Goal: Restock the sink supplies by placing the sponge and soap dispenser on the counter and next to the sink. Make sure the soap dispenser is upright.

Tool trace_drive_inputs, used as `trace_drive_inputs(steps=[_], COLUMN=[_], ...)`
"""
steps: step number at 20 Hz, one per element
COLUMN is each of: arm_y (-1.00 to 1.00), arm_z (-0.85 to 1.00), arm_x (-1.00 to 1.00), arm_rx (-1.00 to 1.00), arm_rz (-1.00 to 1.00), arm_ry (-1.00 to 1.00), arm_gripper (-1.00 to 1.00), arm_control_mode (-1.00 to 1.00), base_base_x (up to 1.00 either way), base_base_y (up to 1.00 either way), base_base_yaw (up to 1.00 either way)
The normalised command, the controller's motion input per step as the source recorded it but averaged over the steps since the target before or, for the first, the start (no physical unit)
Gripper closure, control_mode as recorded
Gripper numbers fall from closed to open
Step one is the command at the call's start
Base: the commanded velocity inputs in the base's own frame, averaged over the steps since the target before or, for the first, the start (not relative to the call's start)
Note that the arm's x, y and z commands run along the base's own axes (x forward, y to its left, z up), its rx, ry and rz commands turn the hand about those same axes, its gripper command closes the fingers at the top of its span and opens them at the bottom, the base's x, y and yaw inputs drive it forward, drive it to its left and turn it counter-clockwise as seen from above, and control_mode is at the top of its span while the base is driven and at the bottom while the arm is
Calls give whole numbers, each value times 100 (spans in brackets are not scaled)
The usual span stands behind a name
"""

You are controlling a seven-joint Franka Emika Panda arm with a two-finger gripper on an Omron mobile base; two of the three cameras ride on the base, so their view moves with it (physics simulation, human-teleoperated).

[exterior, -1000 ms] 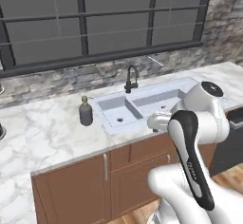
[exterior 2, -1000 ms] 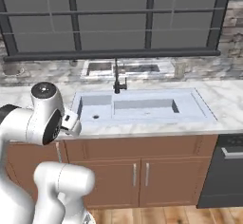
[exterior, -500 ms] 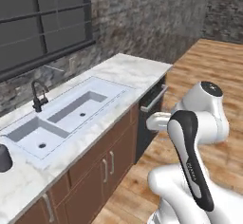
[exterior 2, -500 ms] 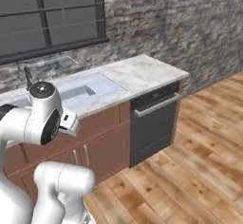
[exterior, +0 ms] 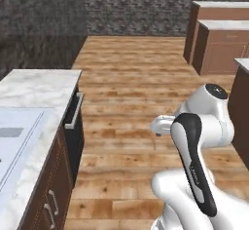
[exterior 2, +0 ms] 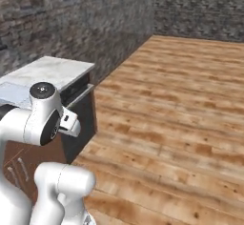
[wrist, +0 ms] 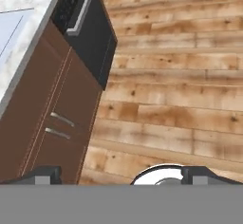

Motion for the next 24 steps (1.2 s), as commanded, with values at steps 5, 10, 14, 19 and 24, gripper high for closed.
trace_drive_inputs(steps=[5, 10, 14, 19, 24], arm_y=[0, 0, 0, 0, 0], arm_z=[0, 0, 0, 0, 0], arm_x=[0, 0, 0, 0, 0], arm_rx=[0, 0, 0, 0, 0], arm_rz=[0, 0, 0, 0, 0], arm_ry=[0, 0, 0, 0, 0], arm_gripper=[-100, -100, -100, -100, -100], arm_control_mode=[100, 100, 100, 100, 100], base_base_x=[27, 74, 99, 100, 100], base_base_y=[-57, -16, 2, 28, 60], base_base_yaw=[-72, -56, -49, -39, -30])
